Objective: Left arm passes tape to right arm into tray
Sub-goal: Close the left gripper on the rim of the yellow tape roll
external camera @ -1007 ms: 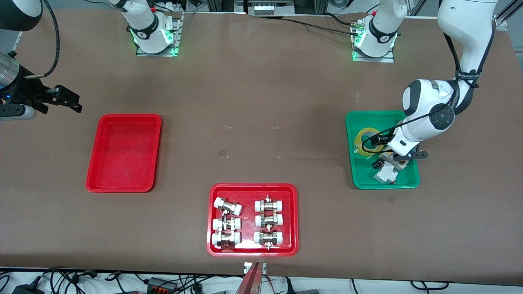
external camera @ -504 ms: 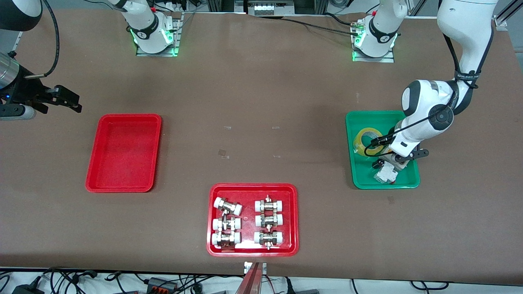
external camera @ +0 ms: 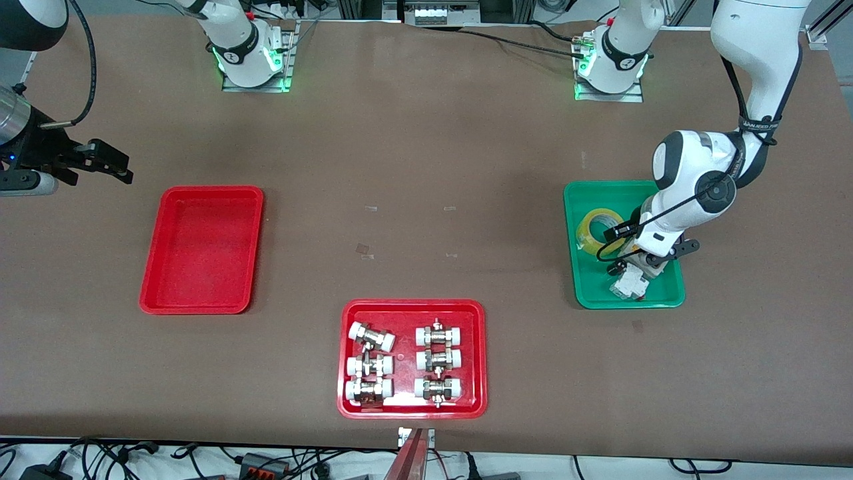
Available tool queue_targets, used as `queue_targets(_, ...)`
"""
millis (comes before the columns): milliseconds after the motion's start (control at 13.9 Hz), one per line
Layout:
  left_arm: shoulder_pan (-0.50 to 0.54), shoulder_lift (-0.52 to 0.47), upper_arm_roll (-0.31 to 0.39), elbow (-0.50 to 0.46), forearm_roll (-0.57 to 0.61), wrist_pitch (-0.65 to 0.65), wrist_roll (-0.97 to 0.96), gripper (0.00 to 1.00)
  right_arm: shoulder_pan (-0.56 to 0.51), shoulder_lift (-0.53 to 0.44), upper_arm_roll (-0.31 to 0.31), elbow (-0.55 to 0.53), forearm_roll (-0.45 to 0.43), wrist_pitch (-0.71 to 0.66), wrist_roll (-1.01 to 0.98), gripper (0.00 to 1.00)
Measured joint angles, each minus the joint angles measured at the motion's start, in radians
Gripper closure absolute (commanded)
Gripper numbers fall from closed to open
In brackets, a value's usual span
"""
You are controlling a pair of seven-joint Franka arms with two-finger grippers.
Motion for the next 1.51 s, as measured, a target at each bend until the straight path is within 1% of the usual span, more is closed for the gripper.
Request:
queue_targets(72,0.0,0.0,0.0,-0.001,0.0,-0.001,-0.007,0.25,0.0,0.0,0.0,0.0,0.0,0.0,0.0,0.0)
queue_targets(216,0.0,0.0,0.0,-0.006,0.0,-0.002,-0.012,0.58,0.0,0.0,0.0,0.0,0.0,0.0,0.0,0.0)
queue_targets(288,0.0,0.0,0.0,-0.007,0.0,-0.002,-0.013,0.68,0.0,0.0,0.0,0.0,0.0,0.0,0.0,0.0)
queue_targets(647,0.0,0.0,0.0,-0.007,0.0,-0.002,-0.011,0.98,-0.001,0.0,-0.001,0.0,0.0,0.0,0.0,0.0)
queue_targets(719,0.001,-0.001,0.0,-0.006,0.0,-0.001,-0.011,1.0,-0.001,0.0,-0.001,0.0,0.0,-0.001,0.0,0.0)
queue_targets(1079,0.01,-0.006,0.001,0.004,0.0,-0.016,0.049,1.0,-0.002,0.0,-0.001,0.0,0.0,-0.001,0.0,0.0)
queue_targets(1295,0.028,-0.026,-0.001,0.07,0.0,-0.156,0.071,1.0,-0.003,0.0,-0.001,0.0,0.0,-0.001,0.0,0.0)
queue_targets(1511,0.027,-0.075,-0.014,0.116,0.0,-0.238,0.072,1.0,-0.003,0.0,-0.001,0.0,0.0,-0.001,0.0,0.0)
